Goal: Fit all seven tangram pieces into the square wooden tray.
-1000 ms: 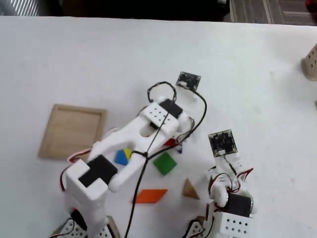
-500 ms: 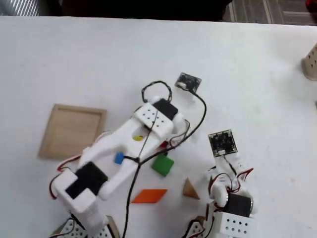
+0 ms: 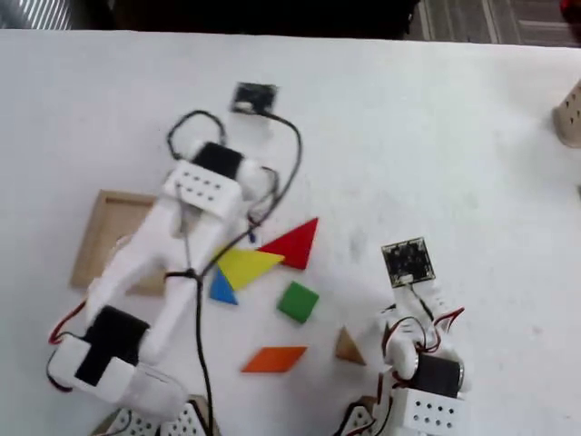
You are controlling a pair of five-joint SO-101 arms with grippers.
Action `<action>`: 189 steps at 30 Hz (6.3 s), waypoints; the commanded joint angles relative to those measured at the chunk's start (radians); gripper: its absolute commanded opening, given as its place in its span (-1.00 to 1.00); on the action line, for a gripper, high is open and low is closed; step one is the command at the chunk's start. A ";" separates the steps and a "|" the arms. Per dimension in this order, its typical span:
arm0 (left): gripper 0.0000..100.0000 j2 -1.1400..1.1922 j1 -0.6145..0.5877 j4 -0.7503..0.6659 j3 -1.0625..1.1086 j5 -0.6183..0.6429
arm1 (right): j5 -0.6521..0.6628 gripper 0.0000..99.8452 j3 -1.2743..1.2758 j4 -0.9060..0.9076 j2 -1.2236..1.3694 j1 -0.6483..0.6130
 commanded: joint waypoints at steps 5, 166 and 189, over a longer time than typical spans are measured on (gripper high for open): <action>-0.95 -0.136 -0.286 0.091 -0.011 -0.012 | 0.012 -0.96 -0.017 0.005 -0.012 0.005; -0.95 -0.503 -0.349 -0.430 0.689 -0.210 | 0.005 -0.96 -0.008 -0.012 -0.012 -0.001; -0.95 -0.028 -0.587 -0.391 0.407 -0.261 | 0.005 -0.96 -0.008 -0.012 -0.012 -0.001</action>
